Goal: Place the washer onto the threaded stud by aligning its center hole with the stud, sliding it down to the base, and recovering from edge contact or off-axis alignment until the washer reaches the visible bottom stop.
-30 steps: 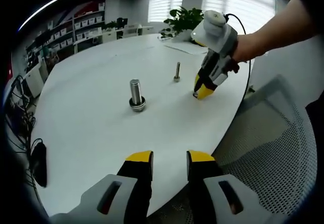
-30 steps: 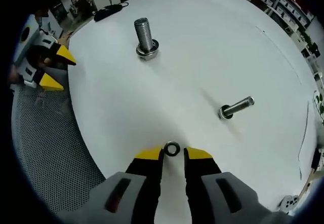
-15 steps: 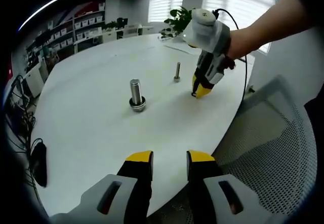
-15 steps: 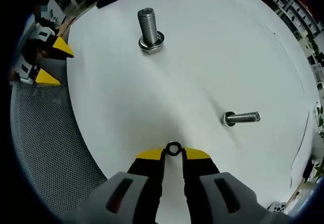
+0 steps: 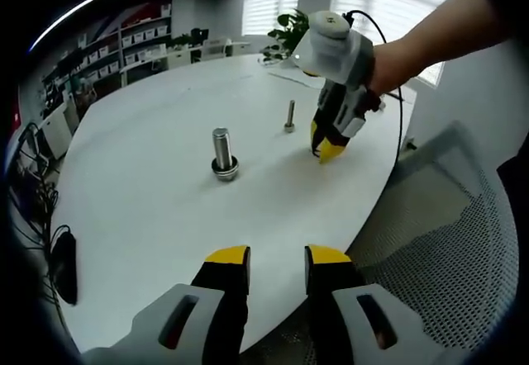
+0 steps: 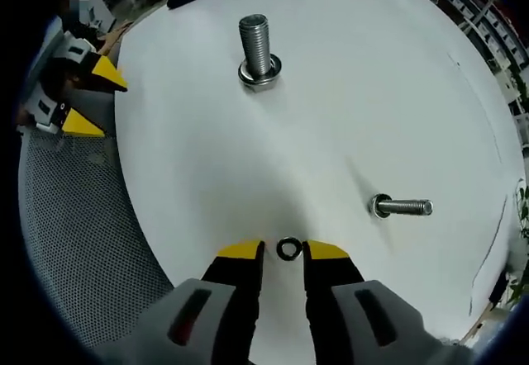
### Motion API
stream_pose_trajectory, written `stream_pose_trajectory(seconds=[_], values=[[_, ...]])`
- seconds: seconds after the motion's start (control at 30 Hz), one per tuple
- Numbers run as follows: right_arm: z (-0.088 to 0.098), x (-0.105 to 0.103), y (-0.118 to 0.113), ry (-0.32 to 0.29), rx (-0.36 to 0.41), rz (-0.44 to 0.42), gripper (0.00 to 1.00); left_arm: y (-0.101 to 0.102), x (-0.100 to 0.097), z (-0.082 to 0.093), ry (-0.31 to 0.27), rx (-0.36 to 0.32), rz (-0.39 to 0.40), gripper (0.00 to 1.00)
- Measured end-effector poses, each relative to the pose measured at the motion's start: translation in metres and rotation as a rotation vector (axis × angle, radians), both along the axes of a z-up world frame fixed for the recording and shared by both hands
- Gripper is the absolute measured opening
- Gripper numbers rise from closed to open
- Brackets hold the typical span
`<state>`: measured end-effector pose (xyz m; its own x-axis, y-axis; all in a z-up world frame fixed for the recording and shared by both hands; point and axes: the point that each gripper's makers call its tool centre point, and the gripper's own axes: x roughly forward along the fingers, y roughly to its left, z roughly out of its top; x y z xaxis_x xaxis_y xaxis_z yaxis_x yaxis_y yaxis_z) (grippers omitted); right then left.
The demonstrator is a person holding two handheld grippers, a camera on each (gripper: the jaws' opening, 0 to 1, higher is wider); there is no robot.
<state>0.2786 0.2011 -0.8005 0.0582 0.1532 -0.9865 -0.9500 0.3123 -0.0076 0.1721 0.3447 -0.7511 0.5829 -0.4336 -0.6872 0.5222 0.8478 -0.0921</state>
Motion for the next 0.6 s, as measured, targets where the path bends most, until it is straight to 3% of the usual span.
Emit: stream_pose_trajectory(seconds=[0.13,0.2,0.4,0.6], values=[[-0.0008,0.0012,-0.0013,0.005,-0.025,0.108,0.19,0.0011,-0.0001,-0.0007,0.004,0.001,0.005,0.24],[-0.0005,0.0009,-0.0028,0.006,-0.015,0.096,0.18,0.0015,0.0003,-0.0009,0.003,0.002,0.007,0.24],[-0.0011,-0.0014,-0.0040,-0.016,-0.001,0.182,0.17,0.0016,0.0009,-0.0003,-0.001,0.006,0.009,0.24],[-0.0016,0.0025,-0.0029,0.020,-0.027,0.187,0.15,0.0014,0.0012,0.0006,-0.005,0.009,0.008,0.24]])
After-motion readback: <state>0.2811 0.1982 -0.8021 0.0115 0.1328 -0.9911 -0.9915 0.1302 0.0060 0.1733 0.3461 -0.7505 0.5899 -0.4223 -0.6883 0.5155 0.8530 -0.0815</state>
